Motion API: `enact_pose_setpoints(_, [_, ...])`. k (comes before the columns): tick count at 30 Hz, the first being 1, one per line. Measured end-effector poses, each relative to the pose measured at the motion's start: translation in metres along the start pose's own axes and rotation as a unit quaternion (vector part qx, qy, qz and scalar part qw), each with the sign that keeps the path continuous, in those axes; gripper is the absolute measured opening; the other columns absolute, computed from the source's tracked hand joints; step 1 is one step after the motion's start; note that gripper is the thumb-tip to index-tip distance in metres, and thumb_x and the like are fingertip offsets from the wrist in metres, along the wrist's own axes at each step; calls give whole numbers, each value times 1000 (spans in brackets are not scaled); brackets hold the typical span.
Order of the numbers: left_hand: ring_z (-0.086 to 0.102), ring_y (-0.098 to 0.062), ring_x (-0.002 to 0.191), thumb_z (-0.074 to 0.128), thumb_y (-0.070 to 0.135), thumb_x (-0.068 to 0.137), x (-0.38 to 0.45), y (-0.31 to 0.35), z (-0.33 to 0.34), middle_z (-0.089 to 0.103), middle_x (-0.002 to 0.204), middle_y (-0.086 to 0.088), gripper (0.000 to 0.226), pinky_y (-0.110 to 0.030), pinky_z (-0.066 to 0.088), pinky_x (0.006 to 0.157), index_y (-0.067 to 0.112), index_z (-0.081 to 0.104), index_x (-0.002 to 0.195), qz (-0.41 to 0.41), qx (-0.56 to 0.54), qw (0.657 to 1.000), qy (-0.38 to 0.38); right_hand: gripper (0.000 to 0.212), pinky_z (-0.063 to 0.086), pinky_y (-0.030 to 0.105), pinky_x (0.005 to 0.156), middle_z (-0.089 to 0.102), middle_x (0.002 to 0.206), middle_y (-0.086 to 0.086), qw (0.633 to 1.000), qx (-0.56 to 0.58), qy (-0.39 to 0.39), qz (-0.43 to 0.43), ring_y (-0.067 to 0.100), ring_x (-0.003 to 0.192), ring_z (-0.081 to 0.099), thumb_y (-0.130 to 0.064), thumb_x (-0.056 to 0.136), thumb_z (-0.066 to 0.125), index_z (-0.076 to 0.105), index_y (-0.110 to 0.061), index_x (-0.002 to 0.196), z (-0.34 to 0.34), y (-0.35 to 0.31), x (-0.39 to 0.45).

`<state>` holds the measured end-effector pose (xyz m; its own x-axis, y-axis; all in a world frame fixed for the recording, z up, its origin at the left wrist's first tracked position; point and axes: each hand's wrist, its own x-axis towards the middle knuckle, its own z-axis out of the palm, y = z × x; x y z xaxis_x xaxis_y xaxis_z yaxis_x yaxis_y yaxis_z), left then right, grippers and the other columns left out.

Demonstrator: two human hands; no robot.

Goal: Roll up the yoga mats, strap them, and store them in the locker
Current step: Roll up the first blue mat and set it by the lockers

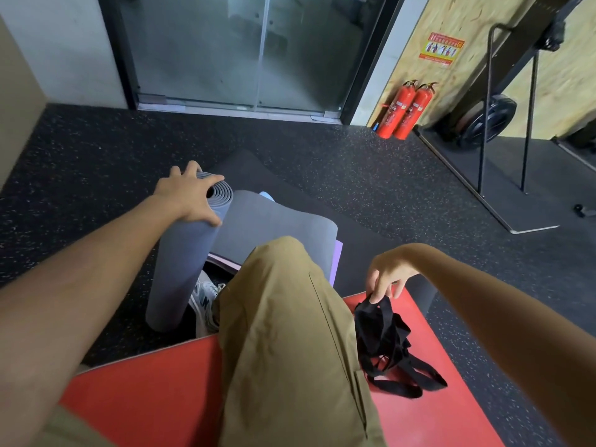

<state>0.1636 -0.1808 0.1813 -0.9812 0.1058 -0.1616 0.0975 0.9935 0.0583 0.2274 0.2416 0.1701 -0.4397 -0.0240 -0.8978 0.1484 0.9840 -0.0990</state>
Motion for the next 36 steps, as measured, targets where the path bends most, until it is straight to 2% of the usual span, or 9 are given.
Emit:
enact_pose_setpoints(5, [36,-36,130,77,68,66,-1,-2,1,24,153,-4,108,-45,45,92,50,22,157,-2,4,1000,3,16,58,38,95,72,86,0,999,29,-28,22,18,81,58,-19,90,78,76,-12,104,-11,-7,-9])
enact_pose_setpoints(10, [36,-37,131,76,71,66,-4,-8,3,23,153,-5,108,-47,46,92,50,21,157,-7,5,1000,9,18,55,43,100,74,108,9,990,134,-45,-2,23,101,67,-18,96,69,74,-8,110,-26,-11,-16])
enact_pose_setpoints(13, [36,-36,131,76,72,66,-6,-13,3,23,153,-4,109,-47,46,92,49,20,157,-12,2,1000,10,10,58,38,94,70,88,9,973,225,-7,-39,19,84,68,-11,95,63,72,-7,92,-31,-14,-20])
enact_pose_setpoints(16, [35,-36,131,75,74,66,-10,-17,4,22,154,-4,110,-48,46,92,49,19,158,-19,-1,1000,14,15,57,33,83,61,70,6,950,292,8,-113,21,71,63,-18,80,66,71,-16,66,-31,-22,-22])
enact_pose_setpoints(19, [35,-35,131,74,74,67,-13,-22,6,22,153,-4,110,-47,47,92,49,19,158,-27,-3,999,16,14,53,30,78,57,69,6,899,391,46,-193,24,73,65,-21,78,67,66,-14,66,-31,-32,-20])
enact_pose_setpoints(25, [35,-34,130,74,73,67,-20,-34,7,24,152,-3,109,-45,46,86,49,19,158,-45,-13,999,27,28,58,31,86,77,102,16,753,578,85,-302,25,98,72,-19,93,58,66,-1,113,-25,-70,-12])
enact_pose_setpoints(31, [36,-34,130,73,75,67,-26,-50,8,23,153,-3,109,-48,48,90,51,17,158,-70,-26,997,32,20,58,23,78,75,101,9,599,703,131,-360,14,84,71,-15,104,52,61,-3,117,-20,-115,-8])
enact_pose_setpoints(33, [36,-35,131,73,76,68,-28,-56,9,23,153,-3,109,-49,49,91,51,16,158,-80,-30,996,33,24,58,22,77,75,96,6,574,719,128,-370,13,76,68,-22,106,51,67,-4,106,-20,-125,-7])
enact_pose_setpoints(36, [36,-36,131,72,77,68,-31,-63,9,22,154,-4,110,-49,47,93,51,15,158,-90,-33,995,36,42,52,22,77,73,117,7,569,721,124,-376,17,79,53,-34,109,43,70,-2,112,-18,-137,-1])
